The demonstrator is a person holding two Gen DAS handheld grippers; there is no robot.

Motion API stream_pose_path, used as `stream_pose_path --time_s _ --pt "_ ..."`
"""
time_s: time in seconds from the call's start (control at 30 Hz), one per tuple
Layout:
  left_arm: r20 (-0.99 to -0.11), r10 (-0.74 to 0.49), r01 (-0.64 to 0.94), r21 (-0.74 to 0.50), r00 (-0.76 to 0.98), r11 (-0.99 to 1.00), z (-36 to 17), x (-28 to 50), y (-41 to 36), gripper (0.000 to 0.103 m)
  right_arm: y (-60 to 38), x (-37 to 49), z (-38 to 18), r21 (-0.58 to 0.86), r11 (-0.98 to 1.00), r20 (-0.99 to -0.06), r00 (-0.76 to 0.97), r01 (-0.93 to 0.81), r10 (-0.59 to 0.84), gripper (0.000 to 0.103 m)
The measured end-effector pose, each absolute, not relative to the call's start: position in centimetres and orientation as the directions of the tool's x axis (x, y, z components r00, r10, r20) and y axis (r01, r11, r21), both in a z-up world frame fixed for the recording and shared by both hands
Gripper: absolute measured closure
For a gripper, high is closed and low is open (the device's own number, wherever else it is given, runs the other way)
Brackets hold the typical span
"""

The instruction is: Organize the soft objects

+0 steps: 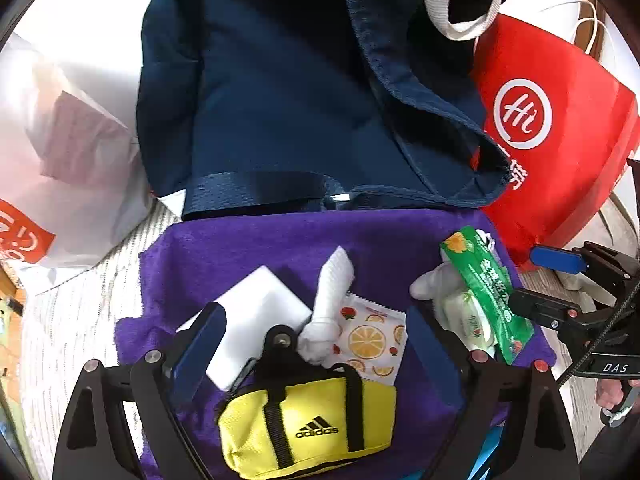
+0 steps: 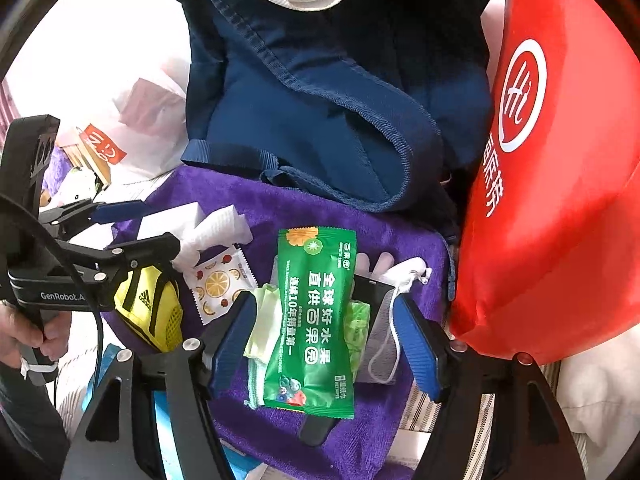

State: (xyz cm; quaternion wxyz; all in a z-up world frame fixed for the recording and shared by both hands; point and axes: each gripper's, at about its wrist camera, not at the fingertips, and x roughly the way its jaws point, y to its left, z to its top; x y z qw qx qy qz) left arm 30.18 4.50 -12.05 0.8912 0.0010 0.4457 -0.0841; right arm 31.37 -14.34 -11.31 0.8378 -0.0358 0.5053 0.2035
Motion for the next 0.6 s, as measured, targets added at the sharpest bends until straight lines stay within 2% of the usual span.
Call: stream_pose_path --time_s 0.2,0.3,0.37,0.47,0.6 --pt "-0.799 -0.081 0.112 -0.017 0.596 0.994 -10.9 29.6 4.5 0.004 -14.2 31.4 -11.0 0.154 0.914 -0.863 0.4 -0.376 0.31 0.031" --pt "-0.794 -0.059 0.098 0.001 0.606 0.995 -9.9 29.2 4.3 0.002 -14.2 31.1 -10.3 0.159 0.912 -0.858 0.404 -0.379 0.318 0.022" --pt "-0.792 -0.05 0.091 0.007 0.609 0.996 -9.2 28.9 4.2 0.001 -14.2 30.8 -9.7 0.152 0.912 -0.855 0.412 -0.382 0.315 0.022" --pt "-0.78 -0.046 0.09 0.013 0.625 0.996 -8.1 28.3 4.2 0.0 -14.5 30.3 -9.3 0.159 0.917 -0.849 0.424 -0.367 0.317 0.015" --pt "-0.774 -0.038 0.083 0.019 0.632 0.996 -7.1 27.5 4.0 0.0 -15.4 29.2 -9.6 0.173 0.928 -0.861 0.407 -0.331 0.306 0.014"
